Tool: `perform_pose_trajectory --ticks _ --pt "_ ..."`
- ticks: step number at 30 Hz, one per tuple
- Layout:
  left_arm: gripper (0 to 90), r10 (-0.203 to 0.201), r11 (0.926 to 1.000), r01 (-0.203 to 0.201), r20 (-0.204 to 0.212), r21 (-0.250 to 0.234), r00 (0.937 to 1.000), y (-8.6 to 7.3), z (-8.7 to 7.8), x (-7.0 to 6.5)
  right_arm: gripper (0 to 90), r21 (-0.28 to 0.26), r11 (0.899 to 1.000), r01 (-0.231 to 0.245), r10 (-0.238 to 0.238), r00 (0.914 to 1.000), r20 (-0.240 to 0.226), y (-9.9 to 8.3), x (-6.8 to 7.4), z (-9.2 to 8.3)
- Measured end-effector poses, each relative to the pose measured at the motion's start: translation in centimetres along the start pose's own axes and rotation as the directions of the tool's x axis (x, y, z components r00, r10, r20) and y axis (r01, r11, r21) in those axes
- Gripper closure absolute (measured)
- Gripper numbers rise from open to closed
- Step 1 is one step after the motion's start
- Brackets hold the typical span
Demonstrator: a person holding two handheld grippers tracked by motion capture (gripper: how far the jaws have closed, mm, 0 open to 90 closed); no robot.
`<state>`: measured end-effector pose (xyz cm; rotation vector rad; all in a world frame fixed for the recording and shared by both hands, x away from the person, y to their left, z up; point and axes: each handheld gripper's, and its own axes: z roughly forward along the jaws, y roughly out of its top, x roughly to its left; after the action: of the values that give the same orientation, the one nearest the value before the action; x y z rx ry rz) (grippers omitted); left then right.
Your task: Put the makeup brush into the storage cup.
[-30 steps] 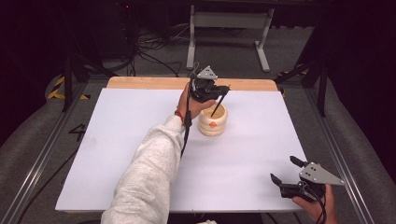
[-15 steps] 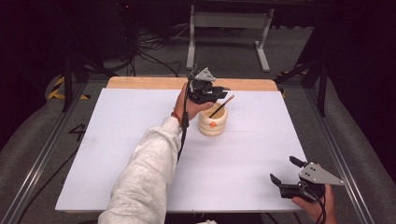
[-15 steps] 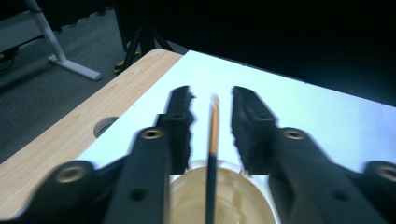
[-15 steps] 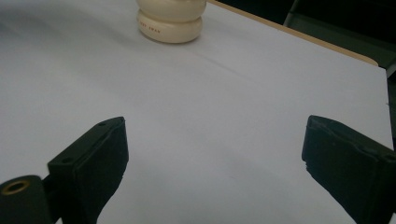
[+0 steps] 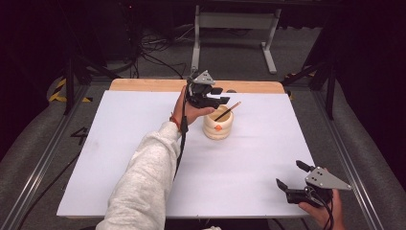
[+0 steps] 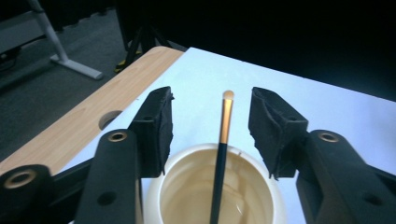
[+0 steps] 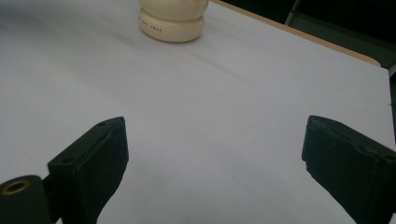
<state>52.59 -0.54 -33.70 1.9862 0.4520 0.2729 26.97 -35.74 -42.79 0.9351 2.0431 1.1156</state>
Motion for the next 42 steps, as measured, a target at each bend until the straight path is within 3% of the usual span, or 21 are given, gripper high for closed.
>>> perform_pose_trajectory --ticks 3,10,19,23,32,42 --pt "35.9 -0.002 1.0 0.002 -0.03 -0.004 0.9995 -0.1 -0.2 -0.3 7.9 0.001 1.0 0.0 0.0 1.0 0.0 0.0 0.0 0.0" --pt "20.4 0.018 0.9997 -0.019 -0.068 -0.017 0.9975 -0.4 -0.8 -0.7 7.9 0.006 1.0 0.008 -0.008 1.0 0.001 0.0 0.1 0.0" --pt "5.5 -0.005 0.9997 0.003 -0.069 -0.023 0.9976 -0.5 -1.4 -0.7 7.9 0.007 1.0 0.01 -0.01 0.9999 -0.002 0.0 0.1 0.1" --pt "3.8 -0.013 0.9995 0.011 -0.066 -0.03 0.9978 -0.8 -1.6 -0.6 7.9 0.007 1.0 0.01 -0.01 0.9999 -0.003 0.0 0.1 0.1" --pt "4.8 0.05 0.9984 -0.052 -0.103 -0.02 0.9934 -1.2 -2.2 -0.8 7.9 0.01 1.0 0.01 -0.01 0.9999 -0.005 0.0 0.2 0.1" --pt "5.4 0.089 0.9961 -0.088 -0.13 0.008 0.9876 -1.4 -3.2 -1.2 7.9 0.009 1.0 0.011 -0.011 0.9999 -0.008 0.0 0.2 0.1"
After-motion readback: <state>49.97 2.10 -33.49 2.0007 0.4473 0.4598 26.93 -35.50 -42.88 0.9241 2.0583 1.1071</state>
